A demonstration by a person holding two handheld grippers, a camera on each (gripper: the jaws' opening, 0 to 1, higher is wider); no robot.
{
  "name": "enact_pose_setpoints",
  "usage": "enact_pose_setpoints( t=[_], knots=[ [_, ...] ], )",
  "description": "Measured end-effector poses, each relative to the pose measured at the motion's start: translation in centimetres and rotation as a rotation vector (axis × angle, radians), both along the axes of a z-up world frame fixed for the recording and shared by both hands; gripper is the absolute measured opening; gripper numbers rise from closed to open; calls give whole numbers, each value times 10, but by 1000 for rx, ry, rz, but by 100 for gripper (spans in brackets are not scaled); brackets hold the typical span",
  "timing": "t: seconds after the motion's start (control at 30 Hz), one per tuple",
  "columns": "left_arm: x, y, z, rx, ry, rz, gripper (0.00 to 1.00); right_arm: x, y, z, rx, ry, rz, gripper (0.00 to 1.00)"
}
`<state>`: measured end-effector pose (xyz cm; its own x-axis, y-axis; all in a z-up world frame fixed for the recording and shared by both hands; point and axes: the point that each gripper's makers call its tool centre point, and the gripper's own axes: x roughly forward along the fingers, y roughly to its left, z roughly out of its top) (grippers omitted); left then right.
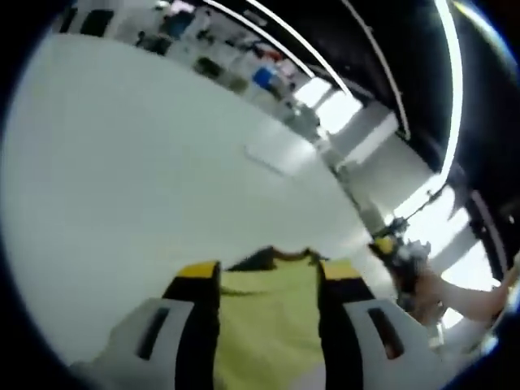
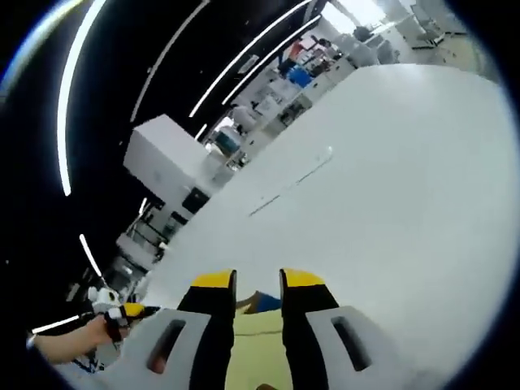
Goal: Fold the garment on the visible template until the final outline fits inside the template.
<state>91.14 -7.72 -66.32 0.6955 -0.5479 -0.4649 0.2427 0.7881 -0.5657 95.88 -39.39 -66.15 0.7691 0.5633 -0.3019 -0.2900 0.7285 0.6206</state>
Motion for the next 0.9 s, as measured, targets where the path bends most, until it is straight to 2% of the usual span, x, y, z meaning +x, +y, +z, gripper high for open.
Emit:
enact_pose_setpoints(
  t=[0.13, 0.33, 0.4, 0.53, 0.63, 0.73, 0.83, 0.9],
  knots=[
    [-10, -8, 4, 68, -48, -71, 47, -10, 4, 6, -119, -72, 65, 24],
    [-29, -17, 2, 148, -85, -151, 50, -27, 16, 11, -239, -153, 166, 29],
    [-35, -16, -2, 208, -94, -180, 51, -33, 19, 9, -320, -192, 217, 30],
    [-44, -14, -12, 269, -84, -217, 56, -42, 18, 1, -505, -261, 308, 31],
    [-53, -15, -18, 336, -87, -259, 57, -48, 14, -7, -629, -298, 355, 31],
    [-54, -11, -21, 382, -99, -273, 56, -53, 10, -14, -768, -366, 424, 34],
    [-57, -10, -21, 398, -104, -271, 56, -62, 8, -22, -879, -387, 485, 40],
    [-58, -10, -21, 395, -103, -263, 57, -69, 8, -24, -863, -367, 478, 47]
  ],
)
